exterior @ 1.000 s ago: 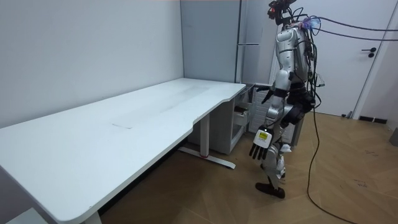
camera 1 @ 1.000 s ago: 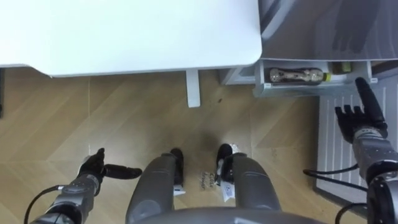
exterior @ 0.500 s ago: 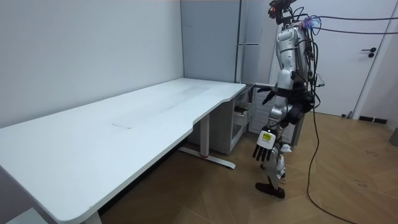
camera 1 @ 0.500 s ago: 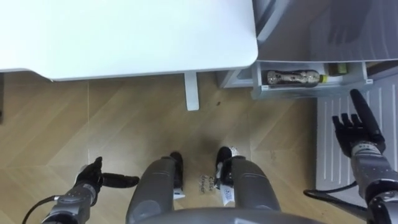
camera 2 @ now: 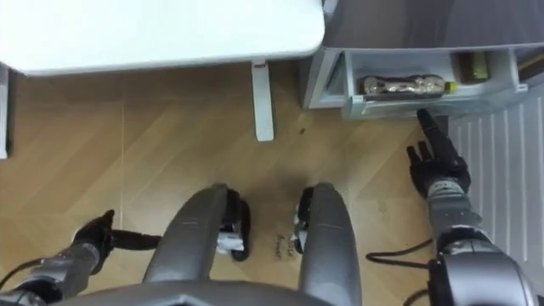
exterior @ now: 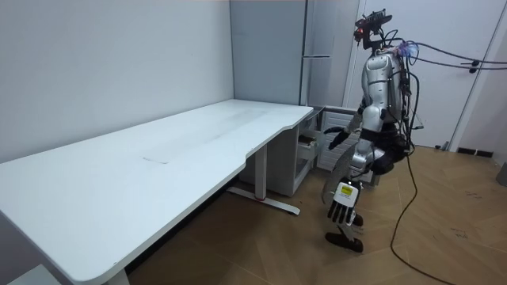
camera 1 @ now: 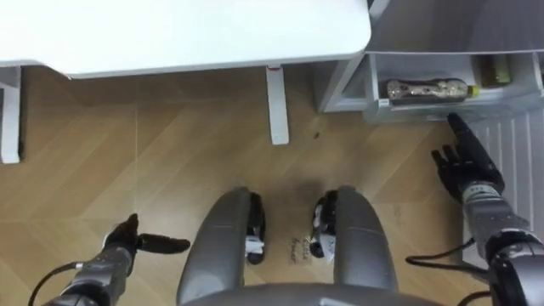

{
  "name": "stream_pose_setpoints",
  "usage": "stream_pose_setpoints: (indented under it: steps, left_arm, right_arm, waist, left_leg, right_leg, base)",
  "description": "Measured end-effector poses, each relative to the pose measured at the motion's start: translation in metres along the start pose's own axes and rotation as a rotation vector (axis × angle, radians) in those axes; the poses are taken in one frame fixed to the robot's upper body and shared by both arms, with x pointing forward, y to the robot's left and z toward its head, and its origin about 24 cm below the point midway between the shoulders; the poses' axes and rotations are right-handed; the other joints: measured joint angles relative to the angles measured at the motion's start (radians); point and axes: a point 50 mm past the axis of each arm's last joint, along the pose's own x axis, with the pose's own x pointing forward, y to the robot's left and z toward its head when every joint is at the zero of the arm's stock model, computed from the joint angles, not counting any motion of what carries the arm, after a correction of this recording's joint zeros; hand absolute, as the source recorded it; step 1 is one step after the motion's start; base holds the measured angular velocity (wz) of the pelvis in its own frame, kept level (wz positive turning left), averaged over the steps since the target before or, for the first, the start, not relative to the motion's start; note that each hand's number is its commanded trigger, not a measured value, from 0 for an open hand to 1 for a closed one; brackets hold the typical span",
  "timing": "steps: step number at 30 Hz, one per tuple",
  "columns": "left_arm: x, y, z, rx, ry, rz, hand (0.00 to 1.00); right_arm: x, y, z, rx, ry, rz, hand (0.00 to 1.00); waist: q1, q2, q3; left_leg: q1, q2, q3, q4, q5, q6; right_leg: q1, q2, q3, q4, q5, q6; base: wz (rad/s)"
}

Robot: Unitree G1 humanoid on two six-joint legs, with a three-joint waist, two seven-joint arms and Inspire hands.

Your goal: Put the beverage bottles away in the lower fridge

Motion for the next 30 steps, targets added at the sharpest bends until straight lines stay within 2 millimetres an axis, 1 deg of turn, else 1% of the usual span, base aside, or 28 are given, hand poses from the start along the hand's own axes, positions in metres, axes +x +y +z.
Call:
stream_pose_setpoints:
  steps: [1,3,4,6,7,8,9,11,14,17,19,21,25,28,30]
  left_arm:
    - [0.000,-0.001,0.001,0.007,-0.001,-0.002,0.00]
    - [0.000,-0.003,0.001,0.043,0.008,0.001,0.00]
    - [0.000,-0.004,0.001,0.051,0.012,0.002,0.00]
    - [0.001,-0.004,0.003,0.054,0.015,0.003,0.00]
    - [0.001,-0.004,0.003,0.054,0.014,0.003,0.00]
    - [0.001,-0.004,0.006,0.054,0.007,0.004,0.00]
    - [0.001,-0.002,0.008,0.056,0.003,0.011,0.00]
    - [0.001,-0.004,0.008,0.075,0.002,0.007,0.00]
    - [0.001,-0.006,0.009,0.087,-0.006,0.000,0.00]
    - [0.001,-0.005,0.009,0.099,-0.011,-0.001,0.00]
    - [0.000,-0.006,0.006,0.100,-0.009,-0.008,0.00]
    - [-0.001,-0.007,0.002,0.099,-0.007,-0.020,0.00]
    - [-0.002,-0.006,-0.001,0.099,-0.002,-0.027,0.00]
    - [-0.002,-0.001,-0.002,0.103,-0.007,-0.016,0.00]
    - [-0.003,0.005,-0.007,0.105,-0.008,-0.003,0.00]
  right_arm:
    - [0.001,0.003,0.001,-0.003,-0.001,0.008,0.00]
    - [0.005,0.019,0.002,-0.004,-0.002,0.045,0.00]
    - [0.007,0.024,0.003,-0.002,-0.001,0.057,0.00]
    - [0.011,0.048,0.005,0.029,-0.010,0.124,0.00]
    - [0.012,0.054,0.006,0.042,-0.014,0.141,0.00]
    - [0.013,0.060,0.007,0.055,-0.017,0.161,0.00]
    - [0.012,0.057,0.006,0.059,-0.014,0.154,0.00]
    - [0.013,0.058,0.009,0.058,-0.020,0.159,0.00]
    - [0.013,0.059,0.012,0.045,-0.026,0.162,0.00]
    - [0.013,0.059,0.017,0.010,-0.031,0.162,0.00]
    - [0.012,0.059,0.021,-0.022,-0.033,0.157,0.00]
    - [0.012,0.060,0.025,-0.049,-0.033,0.156,0.00]
    - [0.012,0.063,0.028,-0.070,-0.025,0.159,0.00]
    - [0.012,0.067,0.027,-0.104,-0.007,0.173,0.00]
    - [0.012,0.071,0.026,-0.108,0.005,0.189,0.00]
  waist:
    - [0.000,0.000,0.0003]
    - [0.001,-0.004,0.0022]
    - [0.001,-0.006,0.0031]
    - [-0.002,-0.009,0.0049]
    - [-0.003,-0.010,0.0049]
    - [-0.005,-0.012,0.0042]
    - [-0.007,-0.025,0.0114]
    - [-0.009,-0.026,0.0122]
    - [-0.008,-0.027,0.0124]
    - [0.000,-0.027,0.0123]
    - [0.001,-0.027,0.0124]
    - [0.000,-0.028,0.0129]
    - [-0.003,-0.033,0.0137]
    - [-0.003,-0.045,0.0145]
    - [-0.001,-0.055,0.0154]
  left_leg:
    - [-0.018,0.000,-0.001,0.026,-0.008,0.000]
    - [-0.081,0.005,-0.001,0.117,-0.034,-0.003]
    - [-0.095,0.006,0.000,0.136,-0.039,-0.004]
    - [-0.156,0.013,-0.002,0.207,-0.057,-0.009]
    - [-0.170,0.012,-0.006,0.224,-0.060,-0.011]
    - [-0.192,0.010,-0.013,0.251,-0.064,-0.014]
    - [-0.202,0.010,-0.015,0.270,-0.066,-0.014]
    - [-0.227,0.010,-0.024,0.298,-0.071,-0.020]
    - [-0.250,0.011,-0.023,0.322,-0.072,-0.019]
    - [-0.261,0.012,-0.022,0.333,-0.074,-0.016]
    - [-0.264,0.012,-0.021,0.338,-0.074,-0.016]
    - [-0.268,0.009,-0.014,0.339,-0.074,-0.016]
    - [-0.266,0.013,-0.007,0.339,-0.072,-0.020]
    - [-0.264,0.013,-0.003,0.339,-0.072,-0.021]
    - [-0.261,0.014,0.000,0.336,-0.071,-0.021]
  right_leg:
    - [-0.019,-0.002,0.000,0.026,-0.009,-0.002]
    - [-0.085,-0.004,0.006,0.119,-0.035,-0.008]
    - [-0.100,-0.004,0.008,0.139,-0.041,-0.010]
    - [-0.162,-0.005,0.010,0.210,-0.061,-0.014]
    - [-0.175,-0.007,0.009,0.226,-0.066,-0.015]
    - [-0.194,-0.015,0.005,0.253,-0.076,-0.023]
    - [-0.202,-0.020,0.004,0.276,-0.088,-0.030]
    - [-0.223,-0.021,-0.002,0.300,-0.092,-0.036]
    - [-0.248,-0.024,0.000,0.326,-0.094,-0.038]
    - [-0.263,-0.021,0.005,0.338,-0.094,-0.040]
    - [-0.270,-0.022,0.012,0.348,-0.094,-0.040]
    - [-0.280,-0.027,0.021,0.355,-0.094,-0.040]
    - [-0.281,-0.038,0.021,0.357,-0.095,-0.041]
    - [-0.280,-0.039,0.020,0.357,-0.095,-0.041]
    - [-0.279,-0.038,0.021,0.354,-0.095,-0.041]
  base:
    - [0.07]
    - [0.00]
    - [0.00]
    - [0.00]
    - [0.11]
    - [0.19]
    - [0.18]
    - [0.05]
    - [0.00]
    - [-0.03]
    - [-0.02]
    - [0.00]
    - [0.00]
    - [0.00]
    - [-0.02]
